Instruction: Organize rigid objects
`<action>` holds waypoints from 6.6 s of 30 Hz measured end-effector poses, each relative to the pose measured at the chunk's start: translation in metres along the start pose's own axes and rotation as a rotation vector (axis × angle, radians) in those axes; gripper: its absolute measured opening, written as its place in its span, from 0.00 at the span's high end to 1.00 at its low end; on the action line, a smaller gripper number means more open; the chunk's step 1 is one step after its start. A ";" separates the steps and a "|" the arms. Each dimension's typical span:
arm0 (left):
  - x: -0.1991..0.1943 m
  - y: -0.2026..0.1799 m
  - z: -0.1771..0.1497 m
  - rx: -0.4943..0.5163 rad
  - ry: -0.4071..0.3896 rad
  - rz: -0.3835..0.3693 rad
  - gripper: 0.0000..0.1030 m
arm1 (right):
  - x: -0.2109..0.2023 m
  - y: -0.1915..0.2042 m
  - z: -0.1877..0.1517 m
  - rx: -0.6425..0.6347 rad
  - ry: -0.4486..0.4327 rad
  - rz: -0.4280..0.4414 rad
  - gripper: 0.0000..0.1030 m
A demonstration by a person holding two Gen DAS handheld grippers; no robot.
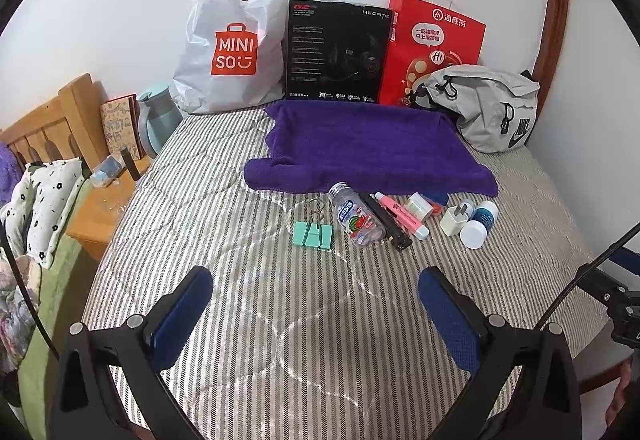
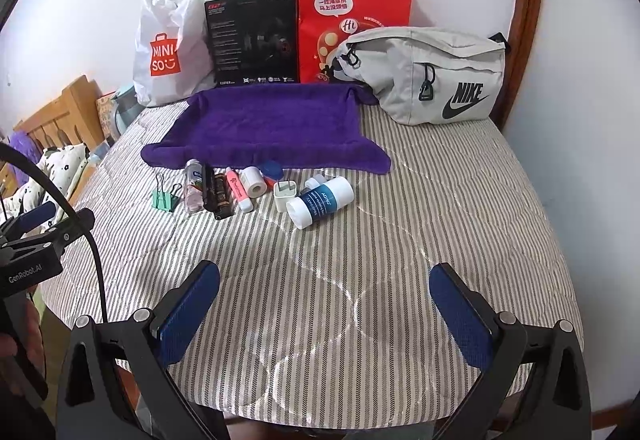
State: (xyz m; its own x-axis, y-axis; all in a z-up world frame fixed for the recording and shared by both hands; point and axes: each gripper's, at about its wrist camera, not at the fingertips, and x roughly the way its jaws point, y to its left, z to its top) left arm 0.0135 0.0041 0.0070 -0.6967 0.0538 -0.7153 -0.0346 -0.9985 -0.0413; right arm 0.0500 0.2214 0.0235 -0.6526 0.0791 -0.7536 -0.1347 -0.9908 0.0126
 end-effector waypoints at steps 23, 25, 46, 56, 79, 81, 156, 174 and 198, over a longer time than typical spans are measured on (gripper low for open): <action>0.000 0.001 0.002 0.006 0.002 -0.004 0.00 | 0.003 0.000 -0.002 -0.002 0.010 0.001 0.00; 0.000 0.002 0.003 0.010 0.002 0.001 0.00 | 0.003 0.000 -0.002 -0.004 0.011 0.002 0.00; -0.001 -0.004 0.003 0.022 0.003 0.002 0.00 | 0.000 -0.001 -0.002 0.000 0.007 0.004 0.00; 0.010 -0.002 0.006 0.010 0.028 -0.001 0.00 | 0.011 -0.006 0.001 0.000 0.025 0.025 0.00; 0.132 0.003 0.000 0.045 0.138 0.031 0.06 | 0.155 -0.025 -0.011 -0.115 0.155 0.087 0.00; 0.138 0.006 0.001 0.045 0.146 0.024 0.13 | 0.163 -0.026 -0.011 -0.111 0.171 0.094 0.00; 0.142 0.009 0.012 0.094 0.134 -0.122 0.62 | 0.169 -0.026 0.020 -0.160 0.099 0.174 0.23; 0.136 0.000 0.092 0.114 0.065 -0.088 0.62 | 0.157 -0.029 0.109 -0.106 0.008 0.213 0.23; 0.228 0.015 0.141 0.067 0.116 -0.109 0.62 | 0.333 0.026 0.206 -0.168 0.166 0.072 0.23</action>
State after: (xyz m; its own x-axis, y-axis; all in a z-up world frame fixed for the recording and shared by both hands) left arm -0.2471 0.0004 -0.0580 -0.5991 0.1576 -0.7850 -0.1552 -0.9847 -0.0792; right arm -0.3246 0.2451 -0.0917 -0.5230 0.0023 -0.8523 0.0426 -0.9987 -0.0289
